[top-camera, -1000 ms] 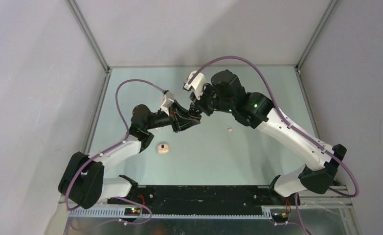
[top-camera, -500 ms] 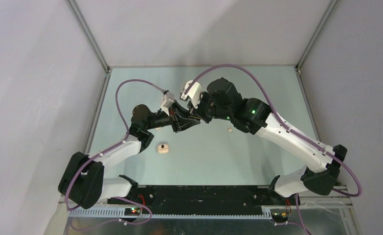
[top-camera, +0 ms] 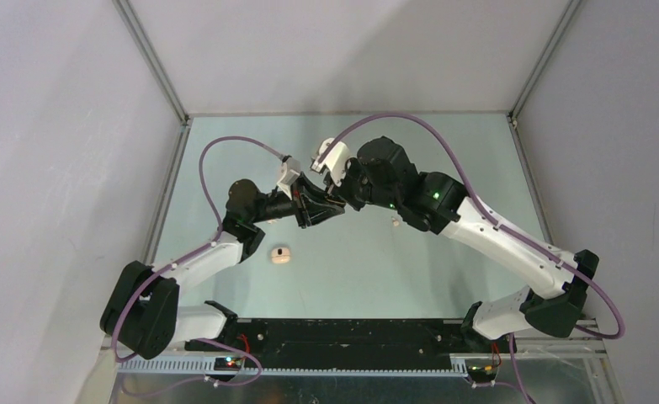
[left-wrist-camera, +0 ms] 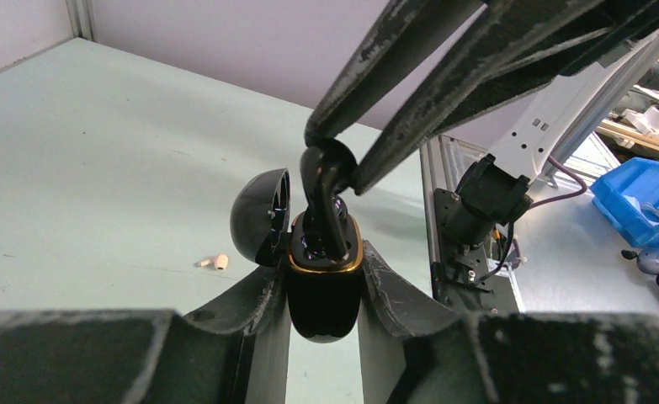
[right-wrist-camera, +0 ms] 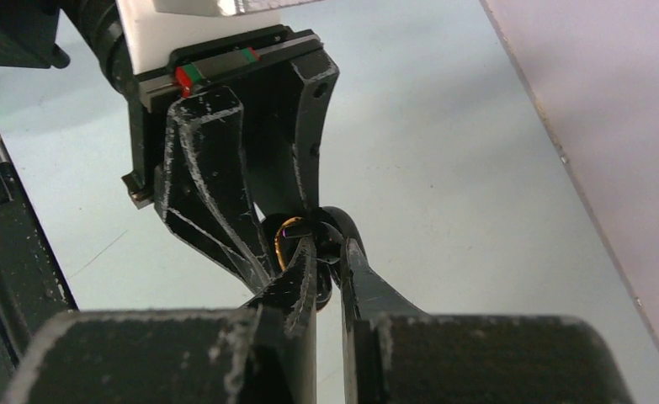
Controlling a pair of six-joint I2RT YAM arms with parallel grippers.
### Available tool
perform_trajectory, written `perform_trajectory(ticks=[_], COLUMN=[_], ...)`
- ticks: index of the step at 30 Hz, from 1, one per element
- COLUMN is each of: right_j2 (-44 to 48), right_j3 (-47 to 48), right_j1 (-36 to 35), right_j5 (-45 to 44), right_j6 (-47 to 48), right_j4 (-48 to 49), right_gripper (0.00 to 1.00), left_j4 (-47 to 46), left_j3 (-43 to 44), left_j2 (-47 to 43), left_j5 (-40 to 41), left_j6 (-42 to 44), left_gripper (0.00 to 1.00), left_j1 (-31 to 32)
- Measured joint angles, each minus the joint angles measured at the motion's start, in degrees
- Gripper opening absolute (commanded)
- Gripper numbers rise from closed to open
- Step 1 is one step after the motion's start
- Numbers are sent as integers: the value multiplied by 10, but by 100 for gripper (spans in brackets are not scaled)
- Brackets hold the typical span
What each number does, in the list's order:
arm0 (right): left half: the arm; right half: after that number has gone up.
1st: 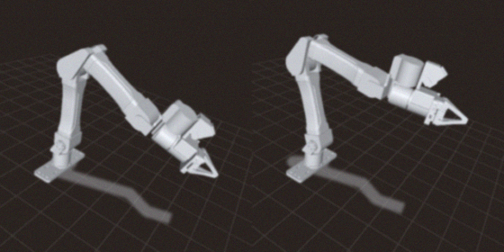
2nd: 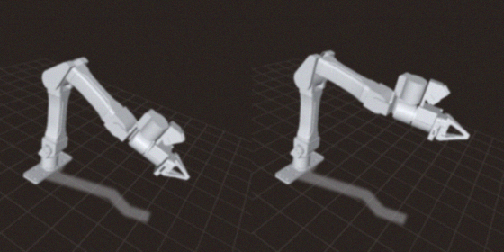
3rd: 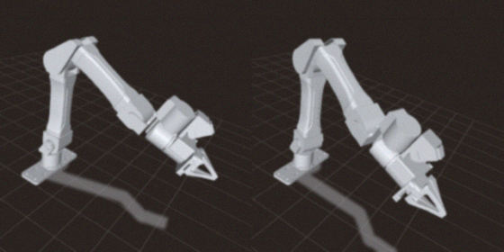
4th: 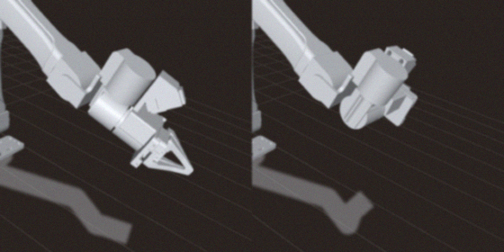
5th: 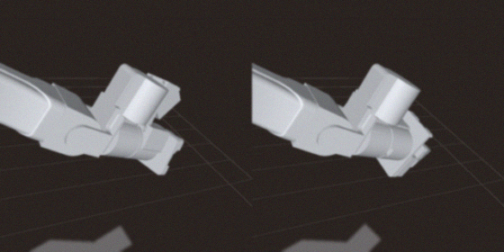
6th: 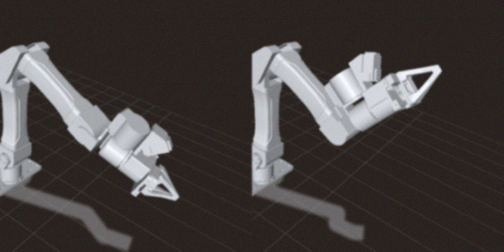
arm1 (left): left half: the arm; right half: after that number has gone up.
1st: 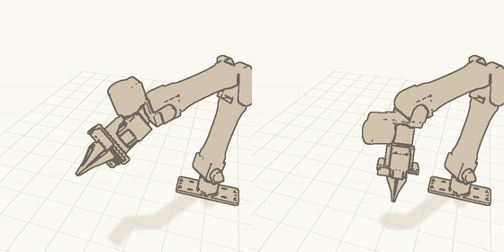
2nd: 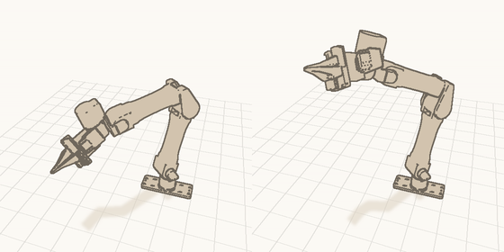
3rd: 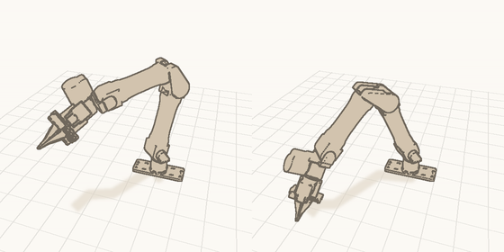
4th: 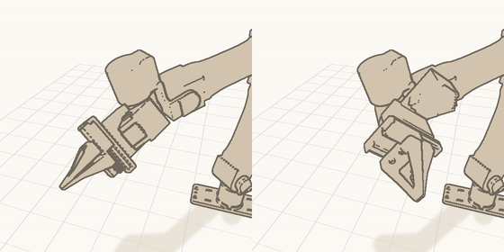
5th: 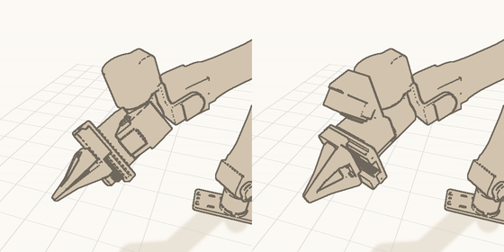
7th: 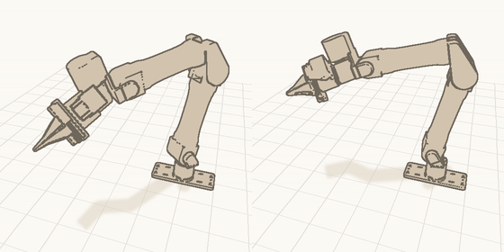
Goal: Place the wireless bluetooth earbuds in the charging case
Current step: Insert the left earbud into the left side groove of the charging case.
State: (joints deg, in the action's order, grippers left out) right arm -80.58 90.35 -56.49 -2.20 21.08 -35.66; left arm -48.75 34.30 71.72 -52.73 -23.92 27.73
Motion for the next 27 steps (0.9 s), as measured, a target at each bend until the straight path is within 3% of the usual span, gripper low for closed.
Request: perform_trajectory(ticks=[27], right_j2=[-2], right_j3=[-14], right_j1=[-6], right_j5=[-17], right_j6=[12], right_j4=[8], right_gripper=[4], left_j4=[0], left_j3=[0], left_j2=[-1], left_j5=[-2], left_j6=[-1], left_gripper=[1], left_j1=[0])
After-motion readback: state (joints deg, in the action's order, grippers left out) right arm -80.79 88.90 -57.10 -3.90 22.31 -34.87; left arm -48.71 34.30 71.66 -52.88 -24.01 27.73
